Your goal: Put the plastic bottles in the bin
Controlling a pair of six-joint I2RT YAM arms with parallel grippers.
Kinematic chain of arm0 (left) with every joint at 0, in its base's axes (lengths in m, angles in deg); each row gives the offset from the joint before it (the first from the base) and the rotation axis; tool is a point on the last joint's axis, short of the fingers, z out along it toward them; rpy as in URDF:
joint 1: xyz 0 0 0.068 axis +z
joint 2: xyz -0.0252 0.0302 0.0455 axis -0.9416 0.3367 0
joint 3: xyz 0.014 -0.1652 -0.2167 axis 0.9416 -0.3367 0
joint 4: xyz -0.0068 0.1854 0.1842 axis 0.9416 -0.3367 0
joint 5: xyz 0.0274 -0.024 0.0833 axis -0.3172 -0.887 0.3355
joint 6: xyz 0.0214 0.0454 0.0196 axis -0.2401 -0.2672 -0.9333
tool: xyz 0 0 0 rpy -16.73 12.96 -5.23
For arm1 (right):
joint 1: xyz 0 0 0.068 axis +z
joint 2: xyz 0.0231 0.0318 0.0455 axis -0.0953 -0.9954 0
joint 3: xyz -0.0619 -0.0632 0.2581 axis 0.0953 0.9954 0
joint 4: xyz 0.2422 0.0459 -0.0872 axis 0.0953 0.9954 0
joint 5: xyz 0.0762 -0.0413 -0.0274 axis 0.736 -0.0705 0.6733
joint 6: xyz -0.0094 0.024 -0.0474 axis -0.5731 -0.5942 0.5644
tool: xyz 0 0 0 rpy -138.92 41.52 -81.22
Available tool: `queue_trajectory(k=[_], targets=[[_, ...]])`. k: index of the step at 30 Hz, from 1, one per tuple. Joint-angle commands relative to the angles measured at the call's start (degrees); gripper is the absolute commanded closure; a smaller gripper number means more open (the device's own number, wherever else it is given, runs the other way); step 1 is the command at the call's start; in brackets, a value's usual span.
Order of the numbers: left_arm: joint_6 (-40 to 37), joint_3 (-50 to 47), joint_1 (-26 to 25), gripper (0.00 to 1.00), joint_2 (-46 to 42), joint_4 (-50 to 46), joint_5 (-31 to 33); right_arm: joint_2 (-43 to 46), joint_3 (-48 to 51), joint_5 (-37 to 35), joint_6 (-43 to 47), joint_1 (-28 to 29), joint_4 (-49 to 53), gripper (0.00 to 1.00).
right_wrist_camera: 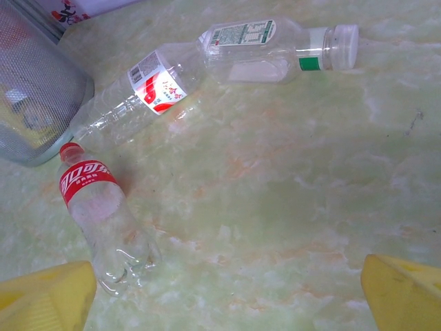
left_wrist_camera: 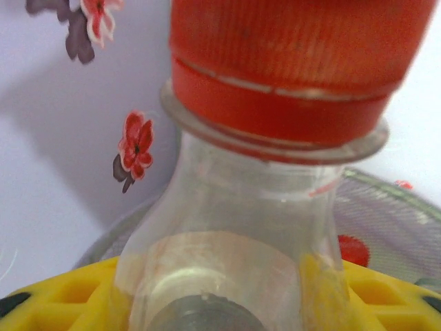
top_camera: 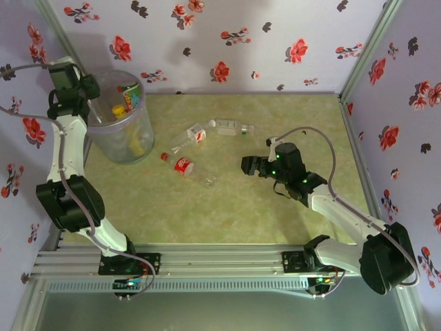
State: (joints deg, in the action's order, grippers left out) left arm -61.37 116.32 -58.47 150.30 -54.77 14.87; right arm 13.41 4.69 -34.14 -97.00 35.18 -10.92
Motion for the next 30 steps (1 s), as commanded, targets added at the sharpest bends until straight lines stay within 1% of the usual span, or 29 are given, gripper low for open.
queue_trajectory(k=[1,11,21,25,28,29,30], targets=[[-2.91,-3.45,-0.43,1.00,-0.96,6.06,2.31,-0.18,0.07,0.47,1.33,-0.58,-1.14,0.01],[-1.08,-11.90,-0.70,1.00,-0.40,9.88,2.20,0.24,-0.08,0.46,1.68,-1.06,-0.36,0.01],[-2.07,-13.91,-2.98,1.00,1.69,7.97,1.99,0.32,-0.04,0.31,1.77,-1.24,-0.37,0.01],[-1.95,-15.99,-3.03,1.00,2.07,7.77,1.95,0.43,0.16,0.37,1.90,-1.33,-0.39,0.01],[-1.95,-15.14,-3.05,1.00,2.25,7.31,1.96,0.74,-0.04,0.40,2.40,-1.50,0.33,0.01],[-1.98,-14.26,-3.06,0.94,2.25,6.87,2.00,0.87,-0.07,0.33,2.55,-1.50,0.48,0.01],[-2.11,-13.37,-3.04,0.78,2.25,6.35,1.97,1.08,-0.06,0.31,2.65,-1.59,0.58,0.01]])
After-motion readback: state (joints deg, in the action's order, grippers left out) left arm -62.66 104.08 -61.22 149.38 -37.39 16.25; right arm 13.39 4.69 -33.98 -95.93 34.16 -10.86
